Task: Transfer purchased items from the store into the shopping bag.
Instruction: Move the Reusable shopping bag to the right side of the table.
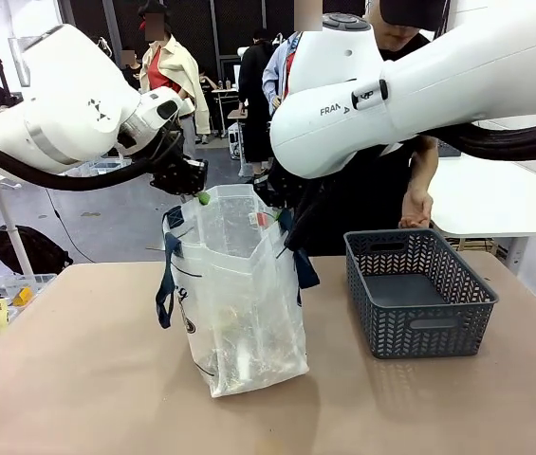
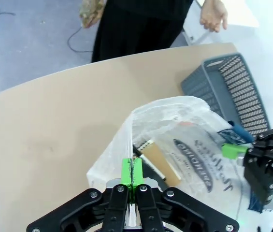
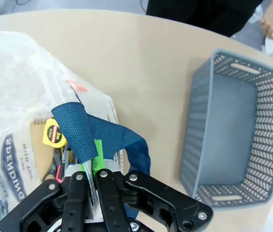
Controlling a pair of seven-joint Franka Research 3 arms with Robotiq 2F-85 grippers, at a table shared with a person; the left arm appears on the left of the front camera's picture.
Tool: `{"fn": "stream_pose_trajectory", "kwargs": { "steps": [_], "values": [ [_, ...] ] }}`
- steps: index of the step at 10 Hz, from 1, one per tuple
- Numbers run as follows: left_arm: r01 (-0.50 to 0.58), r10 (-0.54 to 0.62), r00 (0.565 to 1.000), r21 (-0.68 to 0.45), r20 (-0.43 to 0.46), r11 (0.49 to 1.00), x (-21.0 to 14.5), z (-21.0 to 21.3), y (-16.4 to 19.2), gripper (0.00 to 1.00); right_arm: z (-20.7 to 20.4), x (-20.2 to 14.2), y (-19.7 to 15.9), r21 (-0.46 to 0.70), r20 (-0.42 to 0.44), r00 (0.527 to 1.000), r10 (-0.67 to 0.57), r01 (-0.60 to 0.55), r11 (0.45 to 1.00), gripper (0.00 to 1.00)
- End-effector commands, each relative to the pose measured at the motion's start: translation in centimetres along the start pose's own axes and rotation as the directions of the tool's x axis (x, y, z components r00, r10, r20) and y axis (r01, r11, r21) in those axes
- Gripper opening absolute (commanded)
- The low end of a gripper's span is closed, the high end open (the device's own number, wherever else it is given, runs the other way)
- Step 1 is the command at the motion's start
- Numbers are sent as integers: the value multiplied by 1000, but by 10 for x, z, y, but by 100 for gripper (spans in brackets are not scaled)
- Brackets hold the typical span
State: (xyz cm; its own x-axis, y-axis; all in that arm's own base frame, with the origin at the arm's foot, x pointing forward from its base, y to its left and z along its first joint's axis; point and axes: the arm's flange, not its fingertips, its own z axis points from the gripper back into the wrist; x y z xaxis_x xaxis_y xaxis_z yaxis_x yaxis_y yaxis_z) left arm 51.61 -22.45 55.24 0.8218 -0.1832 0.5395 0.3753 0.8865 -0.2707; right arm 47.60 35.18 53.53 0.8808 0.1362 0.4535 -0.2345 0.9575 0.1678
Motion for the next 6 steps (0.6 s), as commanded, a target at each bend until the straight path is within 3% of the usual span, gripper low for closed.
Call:
{"fn": "stream_pose_trajectory", "kwargs": {
  "steps": [1, 3, 4, 6],
  "values": [
    [-34, 34, 999, -76, -2, 997, 9, -3, 7, 20, -3, 16, 8, 9, -15, 999, 38, -38, 999, 0],
    [-47, 45, 999, -151, -20, 987, 14, -11, 4, 58, -7, 21, 15, 9, -33, 997, 69, -69, 998, 0],
    [-48, 45, 999, -189, -20, 981, 15, -12, 5, 72, -9, 23, 19, -2, -42, 995, 85, -86, 996, 0],
    [-58, 55, 998, -269, -21, 961, 18, -17, 9, 72, -12, 28, 27, -32, -57, 991, 118, -120, 992, 0]
  ]
}}
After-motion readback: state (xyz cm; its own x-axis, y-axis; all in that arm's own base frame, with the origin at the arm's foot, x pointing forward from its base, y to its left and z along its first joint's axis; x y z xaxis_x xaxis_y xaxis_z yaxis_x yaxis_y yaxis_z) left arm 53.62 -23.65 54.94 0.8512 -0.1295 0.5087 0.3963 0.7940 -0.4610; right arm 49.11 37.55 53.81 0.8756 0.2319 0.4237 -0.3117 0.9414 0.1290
